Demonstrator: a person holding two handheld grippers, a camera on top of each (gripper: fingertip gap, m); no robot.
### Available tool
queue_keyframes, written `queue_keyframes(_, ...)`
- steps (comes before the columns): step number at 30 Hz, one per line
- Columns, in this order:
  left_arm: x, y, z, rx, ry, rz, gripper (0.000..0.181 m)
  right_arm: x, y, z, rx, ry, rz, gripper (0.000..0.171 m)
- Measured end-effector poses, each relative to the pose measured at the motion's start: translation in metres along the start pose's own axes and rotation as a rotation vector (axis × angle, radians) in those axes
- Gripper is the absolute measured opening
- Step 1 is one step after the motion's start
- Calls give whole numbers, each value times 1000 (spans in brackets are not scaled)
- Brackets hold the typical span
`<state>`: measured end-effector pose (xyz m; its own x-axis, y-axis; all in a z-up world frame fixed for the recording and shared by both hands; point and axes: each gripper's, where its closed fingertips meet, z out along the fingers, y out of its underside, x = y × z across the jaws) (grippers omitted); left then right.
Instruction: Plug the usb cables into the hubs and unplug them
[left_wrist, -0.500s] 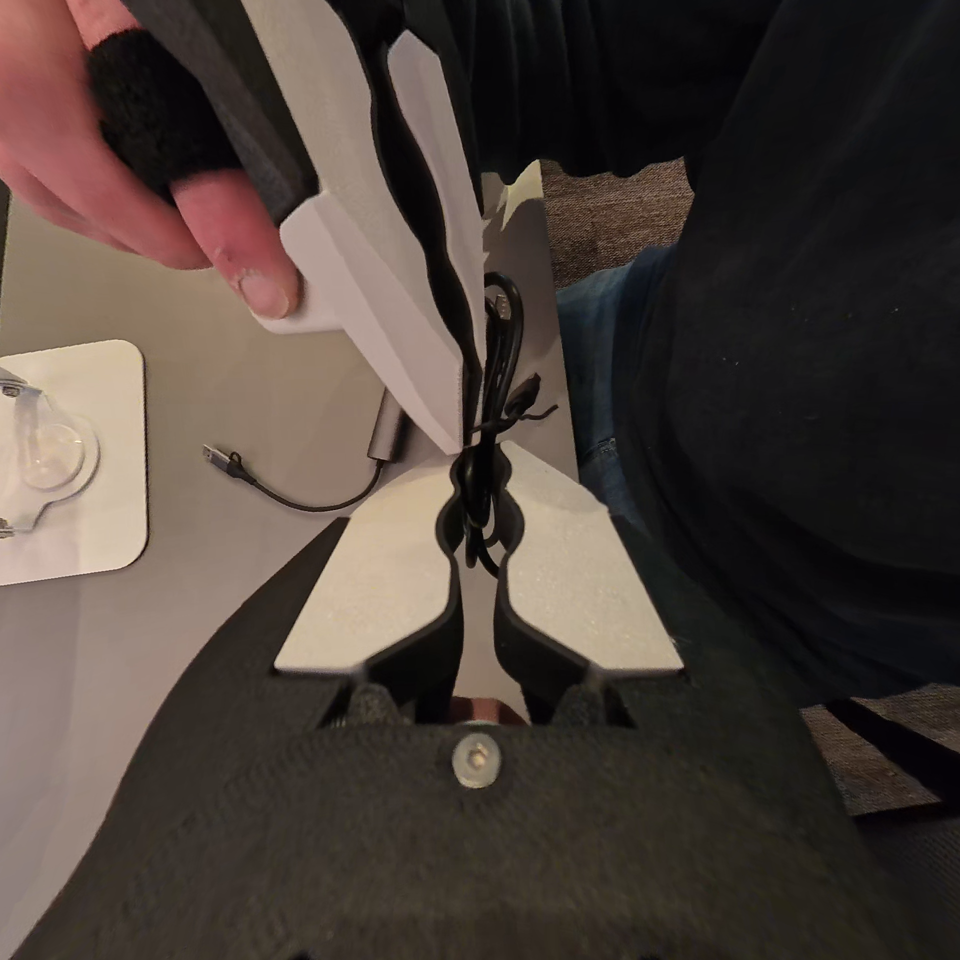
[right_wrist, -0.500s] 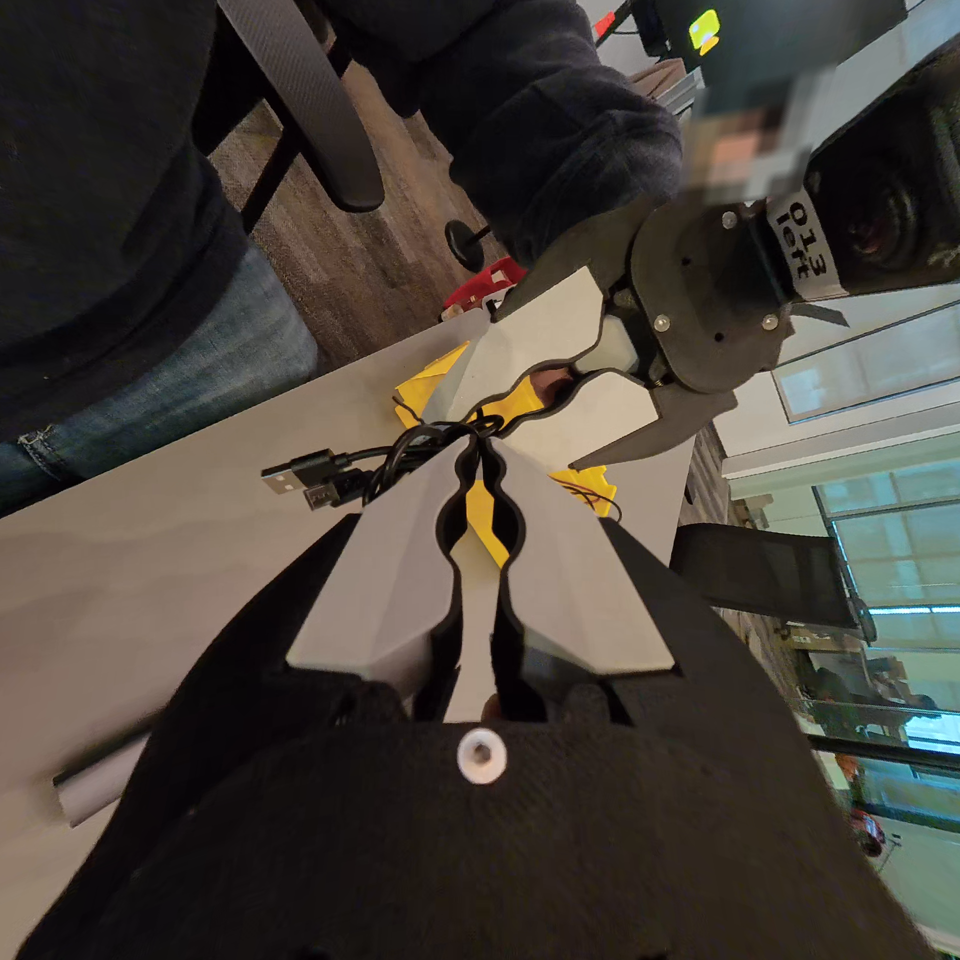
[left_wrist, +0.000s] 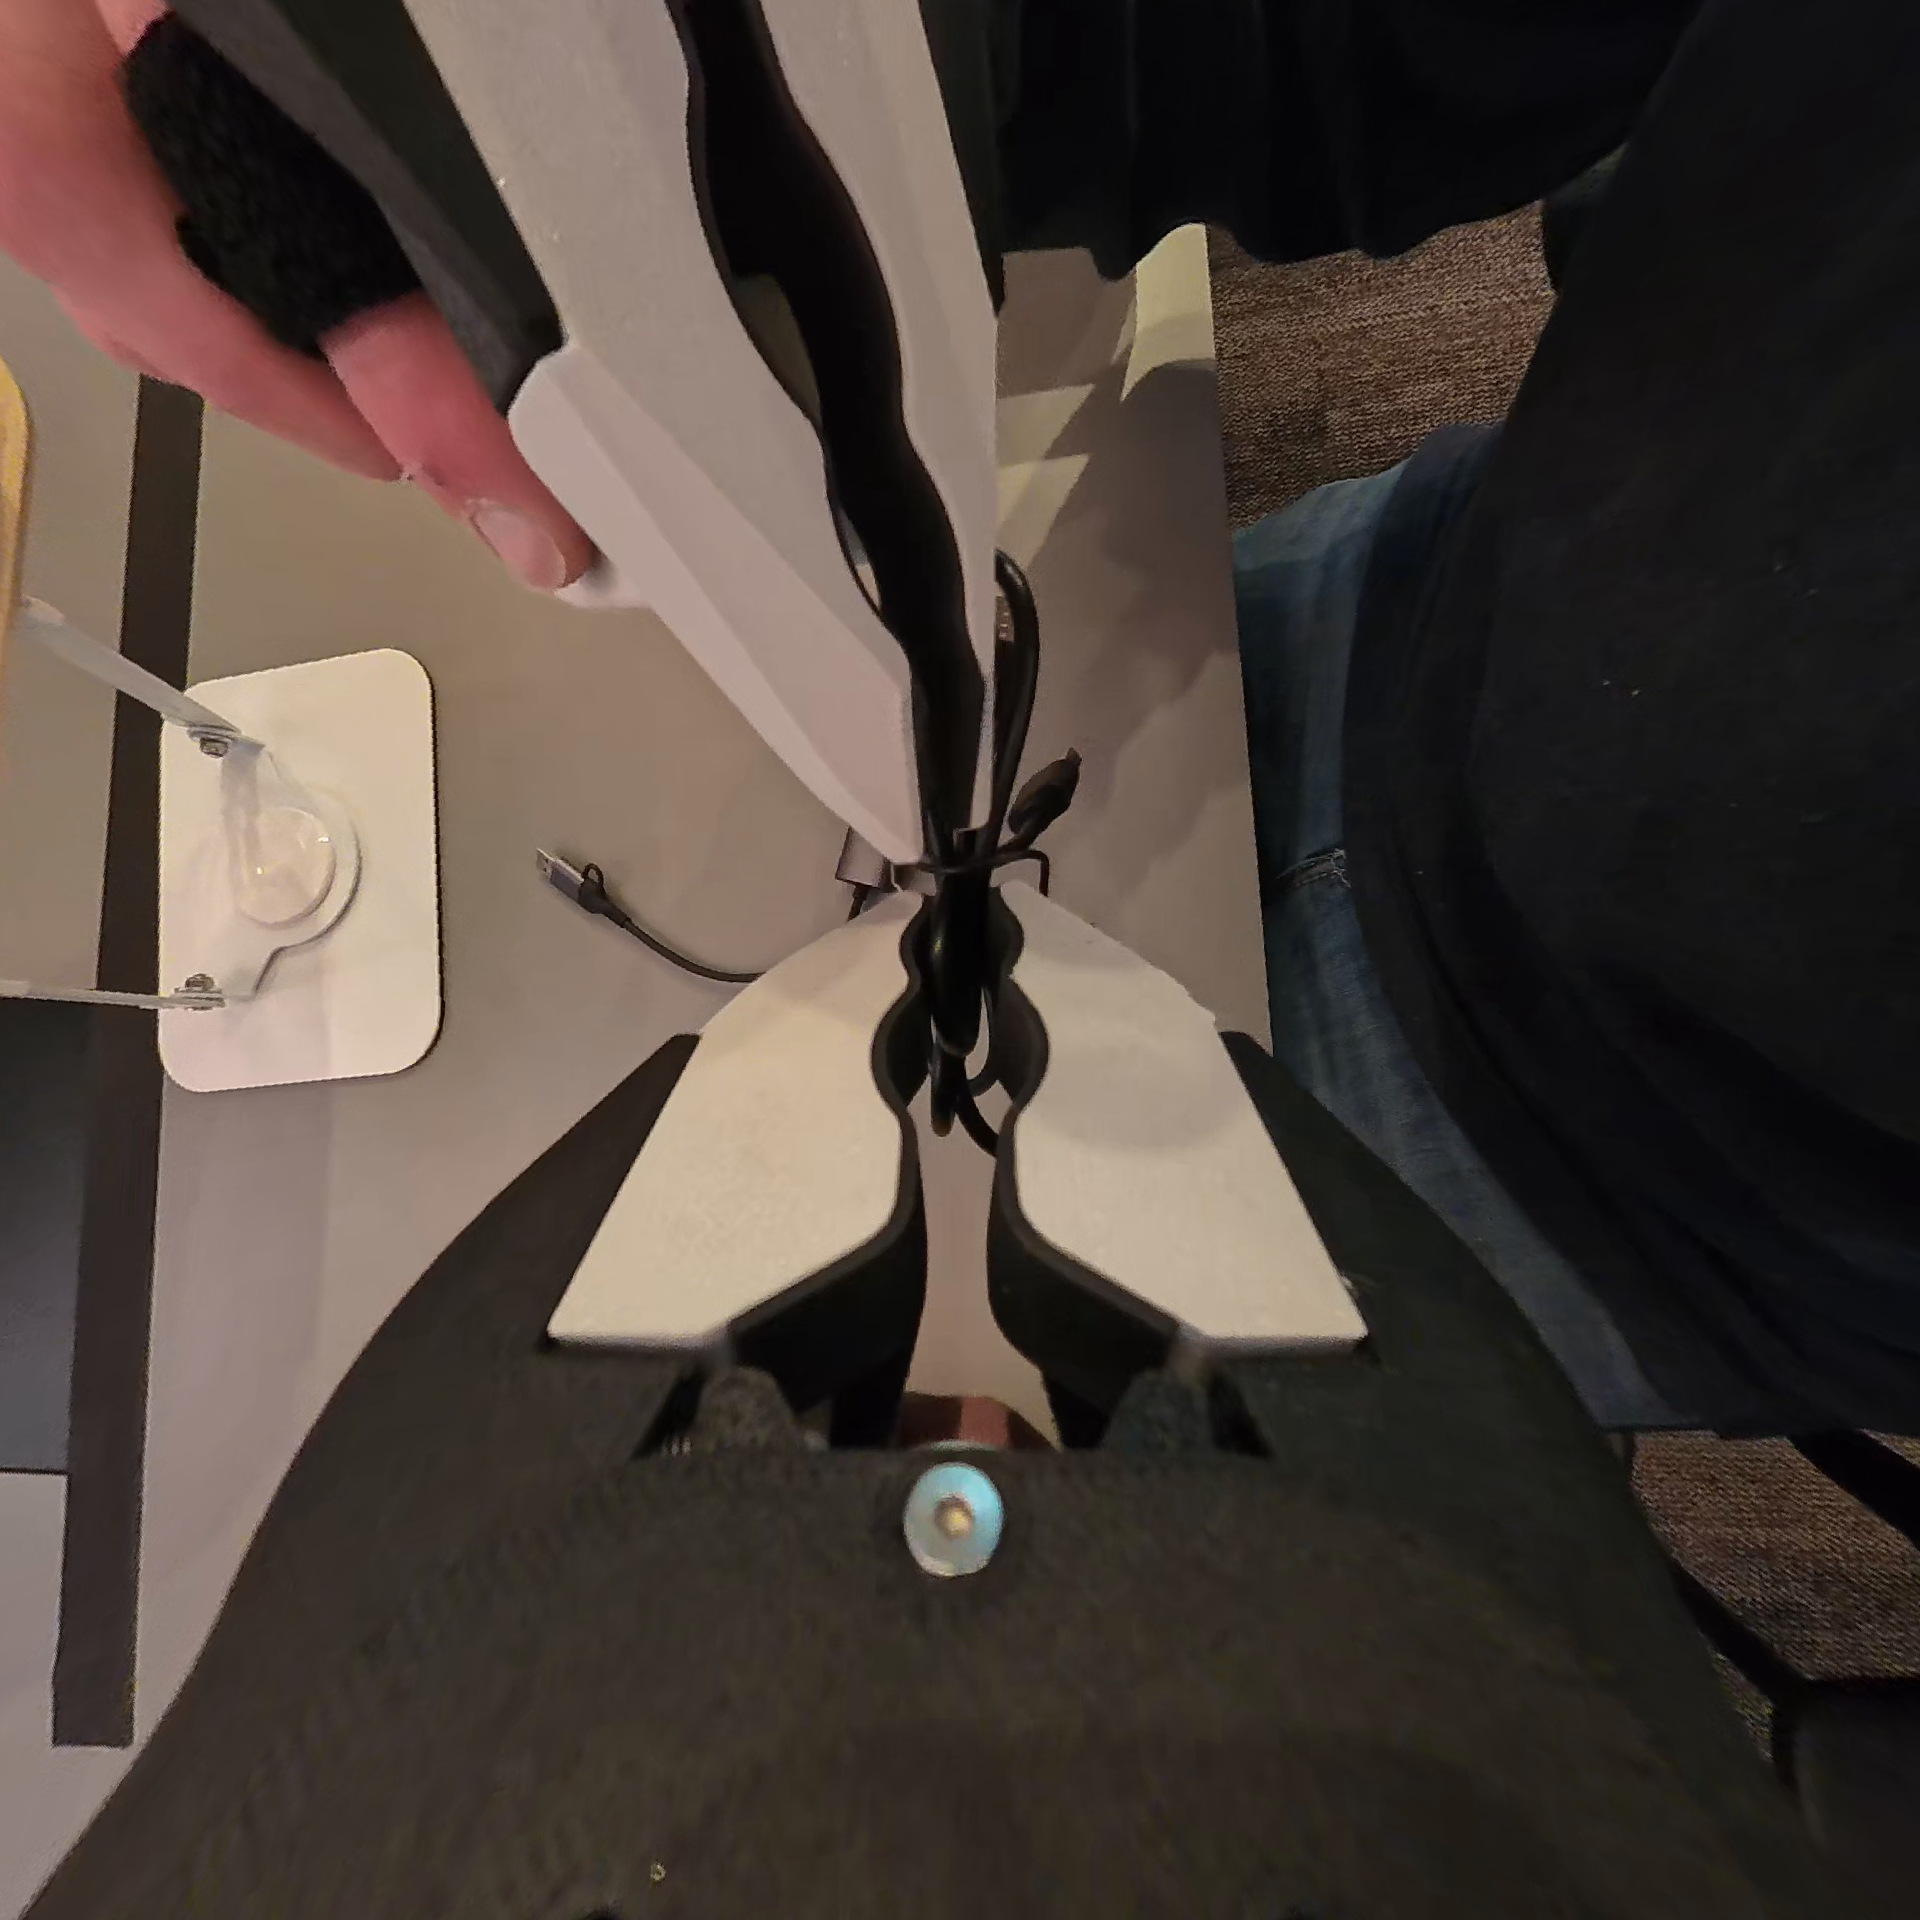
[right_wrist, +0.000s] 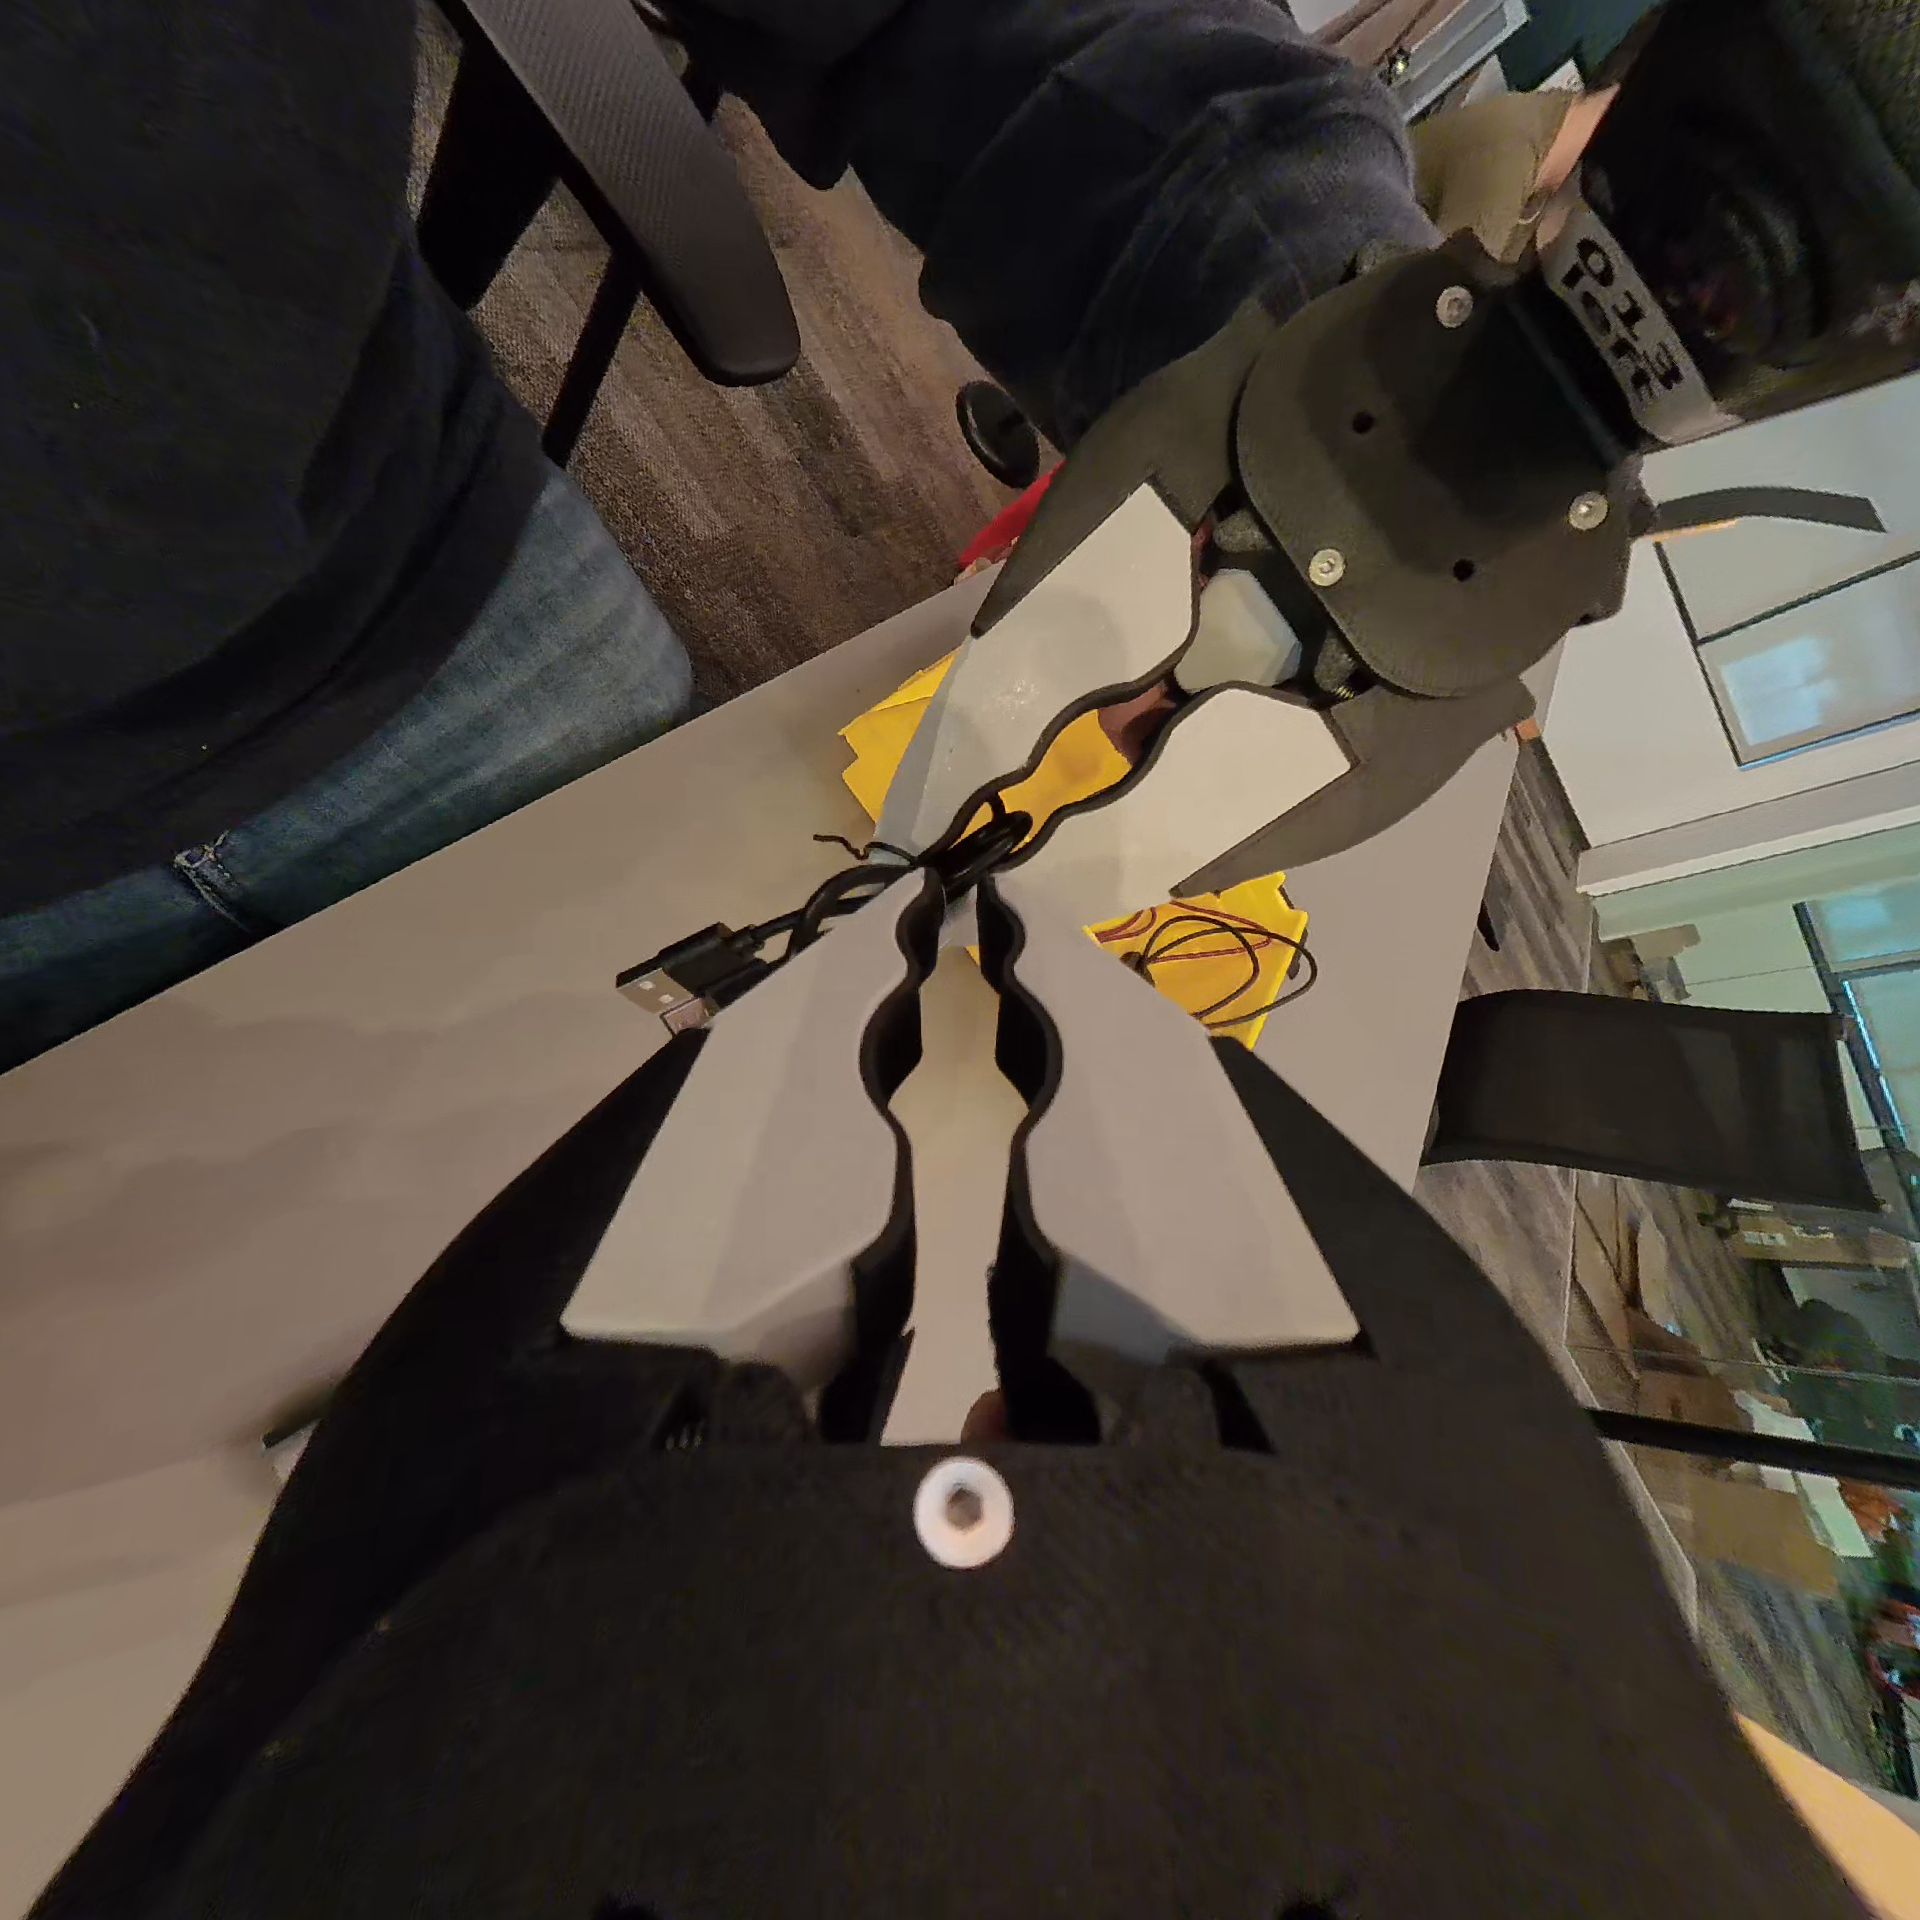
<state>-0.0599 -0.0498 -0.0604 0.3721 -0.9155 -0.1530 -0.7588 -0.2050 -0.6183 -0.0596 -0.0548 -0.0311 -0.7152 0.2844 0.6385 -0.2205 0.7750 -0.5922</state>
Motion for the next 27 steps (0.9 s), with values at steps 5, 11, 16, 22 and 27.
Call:
queue_keyframes(5, -2, 1, 0, -1, 6, -14, 7, 9, 11, -4, -24, 58, 57, 9)
queue_keyframes(11, -13, 6, -5, 17, -20, -89, 7, 30, 31, -31, 14, 302, 341, 39)
queue_keyframes(16, -22, 9, -8, 35, -49, -147, 7, 20, 62, -41, 141, 483, 683, 55)
queue_keyframes(22, -29, 11, -8, 19, -66, -167, 7, 12, 78, -62, 291, 653, 829, 52)
queue_keyframes(27, -37, 7, -13, 51, -75, -204, 7, -26, 95, -31, 282, 473, 947, 55)
